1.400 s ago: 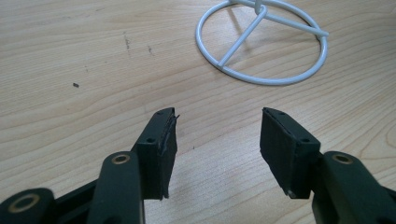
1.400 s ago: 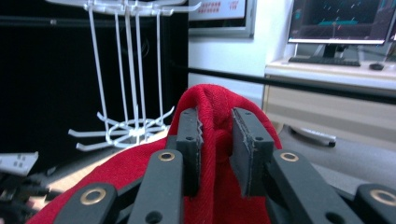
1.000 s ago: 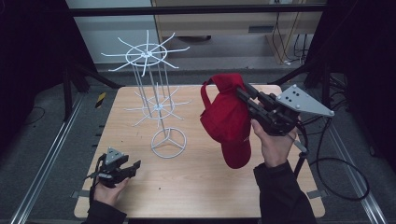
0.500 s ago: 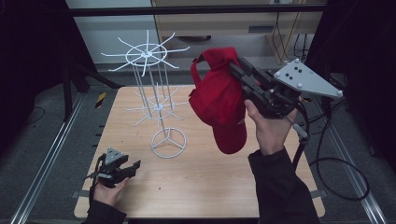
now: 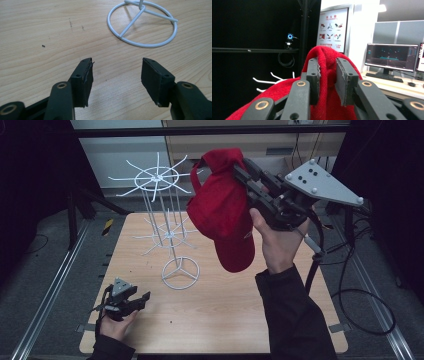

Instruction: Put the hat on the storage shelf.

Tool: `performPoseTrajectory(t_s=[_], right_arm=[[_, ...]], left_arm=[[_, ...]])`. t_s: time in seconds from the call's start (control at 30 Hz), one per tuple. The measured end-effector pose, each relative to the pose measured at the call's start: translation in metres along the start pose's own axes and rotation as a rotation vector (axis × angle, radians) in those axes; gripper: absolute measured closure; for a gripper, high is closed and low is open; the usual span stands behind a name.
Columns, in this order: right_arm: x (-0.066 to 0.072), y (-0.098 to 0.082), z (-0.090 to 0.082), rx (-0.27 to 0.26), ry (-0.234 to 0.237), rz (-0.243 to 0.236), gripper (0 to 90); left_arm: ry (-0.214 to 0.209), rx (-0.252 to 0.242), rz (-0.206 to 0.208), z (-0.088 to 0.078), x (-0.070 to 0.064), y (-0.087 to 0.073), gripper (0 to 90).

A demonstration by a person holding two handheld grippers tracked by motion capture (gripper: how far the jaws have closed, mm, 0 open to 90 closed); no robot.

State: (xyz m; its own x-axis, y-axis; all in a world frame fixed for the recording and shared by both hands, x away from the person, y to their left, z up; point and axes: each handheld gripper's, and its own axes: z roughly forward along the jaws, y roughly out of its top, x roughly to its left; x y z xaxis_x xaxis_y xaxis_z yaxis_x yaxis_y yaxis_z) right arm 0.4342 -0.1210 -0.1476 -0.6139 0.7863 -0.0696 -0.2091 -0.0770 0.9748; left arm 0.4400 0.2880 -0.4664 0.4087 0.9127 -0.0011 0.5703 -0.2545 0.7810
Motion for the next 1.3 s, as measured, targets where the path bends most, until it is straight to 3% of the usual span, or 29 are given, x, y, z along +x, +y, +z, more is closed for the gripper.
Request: performPoseTrajectory(t_s=[0.3, 0.57, 0.83, 1.3], right_arm=[[0.012, 0.005, 0.016, -0.013, 0.032, 0.016, 73.7], [0.017, -0.015, 0.027, 0.045, 0.036, 0.006, 73.7], [0.014, -0.031, 0.021, 0.081, 0.035, -0.002, 73.3], [0.013, -0.074, 0.01, 0.201, 0.075, 0.002, 73.3]], left_arm=[[0.0, 0.004, 0.005, 0.0, 0.0, 0.0, 42.8], [0.001, -0.002, 0.003, -0.001, 0.0, 0.0, 42.8], [0.002, -0.003, 0.006, -0.001, 0.0, 0.0, 42.7], [0.005, -0.001, 0.008, 0.0, 0.0, 0.0, 42.6]])
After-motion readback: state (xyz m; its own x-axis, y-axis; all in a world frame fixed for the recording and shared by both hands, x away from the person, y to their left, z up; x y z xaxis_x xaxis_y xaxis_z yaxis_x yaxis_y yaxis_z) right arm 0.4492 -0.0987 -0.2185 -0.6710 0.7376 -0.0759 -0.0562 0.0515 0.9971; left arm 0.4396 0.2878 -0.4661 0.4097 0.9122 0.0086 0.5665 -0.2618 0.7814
